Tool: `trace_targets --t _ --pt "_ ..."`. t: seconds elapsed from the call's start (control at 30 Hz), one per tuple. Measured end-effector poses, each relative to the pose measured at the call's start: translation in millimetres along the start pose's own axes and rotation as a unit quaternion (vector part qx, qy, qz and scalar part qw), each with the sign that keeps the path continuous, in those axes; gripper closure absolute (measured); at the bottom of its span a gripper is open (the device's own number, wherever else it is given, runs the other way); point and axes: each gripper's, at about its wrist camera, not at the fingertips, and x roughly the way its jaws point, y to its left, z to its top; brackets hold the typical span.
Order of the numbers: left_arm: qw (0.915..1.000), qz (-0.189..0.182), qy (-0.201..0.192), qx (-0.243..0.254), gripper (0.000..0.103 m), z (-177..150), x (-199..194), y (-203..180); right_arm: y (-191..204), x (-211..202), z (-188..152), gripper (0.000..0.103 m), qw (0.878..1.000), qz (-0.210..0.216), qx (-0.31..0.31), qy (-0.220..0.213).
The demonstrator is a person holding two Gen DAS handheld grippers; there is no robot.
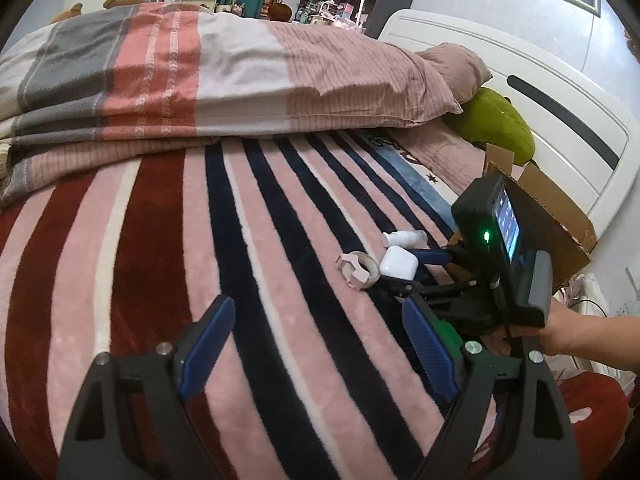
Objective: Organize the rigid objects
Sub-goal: 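Move the right gripper to the white earbud case and grasp it, then lower the earbud case into the cardboard box and open the right gripper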
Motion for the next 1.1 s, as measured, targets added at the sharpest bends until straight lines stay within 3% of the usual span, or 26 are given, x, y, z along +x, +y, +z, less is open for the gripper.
trace_targets --t 0.07,0.23,0.57,0.7,0.83,1.1 --pt "1.0 0.001 -0.002 0.003 0.019 -1.1 -3.1 -2.2 9.2 -6.1 -3.9 0.05 1.0 -0.009 -0.02 -0.004" --pt "0.9999 -0.014 0.007 0.005 0.019 -2.3 -5.3 -9.4 26.7 -34.4 -19.8 0.05 0.999 0.036 -0.033 -0.008" --pt "0.9938 -0.108 0.012 0.026 0.021 15.1 -13.3 -62.9 61.2 -124.4 -31.7 0.05 0.986 0.079 -0.102 -0.106" --pt "0.9894 -0.138 0.012 0.044 0.041 34.5 -15.2 -97.1 51.7 -154.5 -28.4 0.05 0.982 0.066 -0.105 -0.146" --pt "0.9876 -0.141 0.005 0.069 0.065 52.4 -16.1 -134.6 31.2 -180.1 -27.5 0.05 0.978 0.053 -0.095 -0.176" --pt "0.9812 -0.159 0.003 0.109 0.067 83.5 1.5 -200.1 -33.5 -215.4 -38.6 0.05 0.977 0.018 -0.055 -0.204"
